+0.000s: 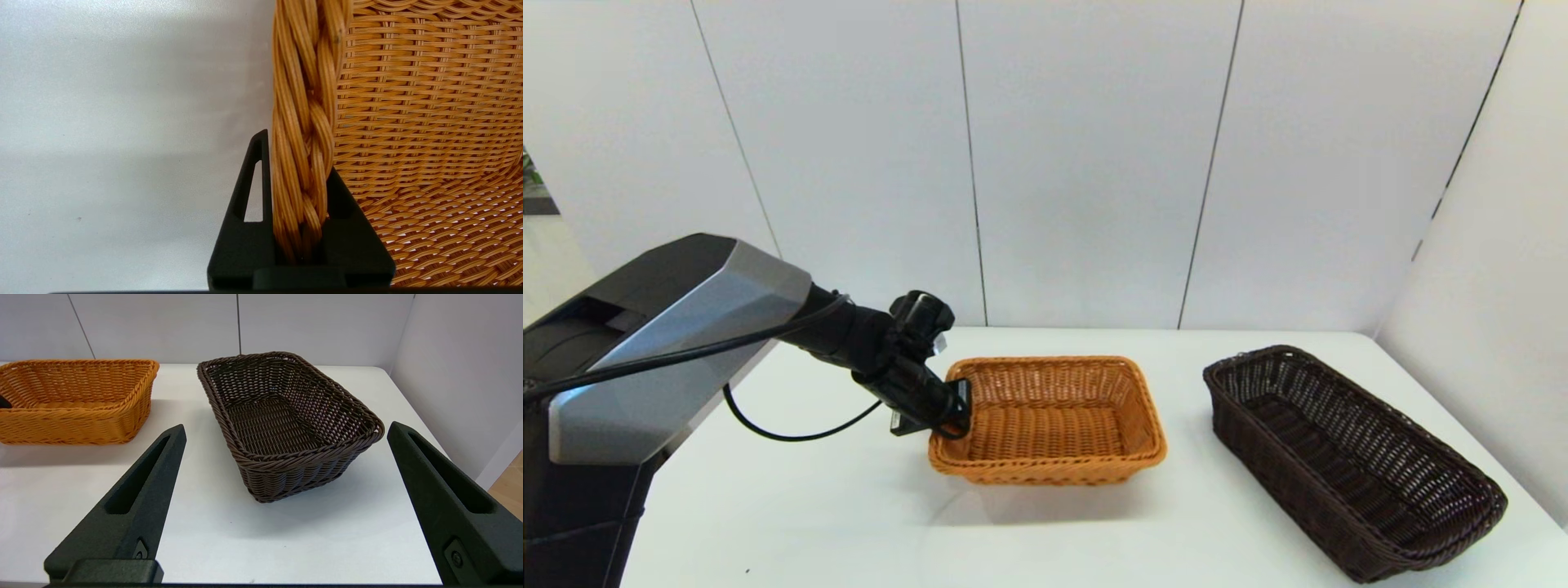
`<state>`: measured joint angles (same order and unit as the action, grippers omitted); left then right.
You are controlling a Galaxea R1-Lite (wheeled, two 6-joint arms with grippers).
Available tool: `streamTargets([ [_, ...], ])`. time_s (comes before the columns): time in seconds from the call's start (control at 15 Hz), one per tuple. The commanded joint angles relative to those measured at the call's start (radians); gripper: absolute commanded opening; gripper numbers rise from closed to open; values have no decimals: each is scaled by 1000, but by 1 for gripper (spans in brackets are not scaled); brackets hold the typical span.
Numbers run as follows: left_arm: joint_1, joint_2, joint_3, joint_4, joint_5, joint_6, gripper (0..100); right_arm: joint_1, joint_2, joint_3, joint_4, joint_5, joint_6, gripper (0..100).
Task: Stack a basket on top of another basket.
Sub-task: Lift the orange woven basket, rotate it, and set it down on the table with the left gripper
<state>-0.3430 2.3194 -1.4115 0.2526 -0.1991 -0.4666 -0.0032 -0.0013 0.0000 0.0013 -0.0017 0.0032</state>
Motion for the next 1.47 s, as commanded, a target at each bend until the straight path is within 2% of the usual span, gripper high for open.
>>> streamTargets([
  [0.07, -1, 0, 0, 2, 0, -3, 0, 0, 1, 0, 0, 0, 0, 100],
  [0.33, -1, -3, 8, 4, -2, 0, 0, 0, 1, 0, 0, 0, 0, 100],
  [0.4, -1, -5, 8, 4, 0, 0, 100, 0, 1, 0, 0, 0, 0, 100],
  [1.47, -2, -78, 9, -1, 0, -3, 100, 0, 1, 0, 0, 0, 0, 100],
])
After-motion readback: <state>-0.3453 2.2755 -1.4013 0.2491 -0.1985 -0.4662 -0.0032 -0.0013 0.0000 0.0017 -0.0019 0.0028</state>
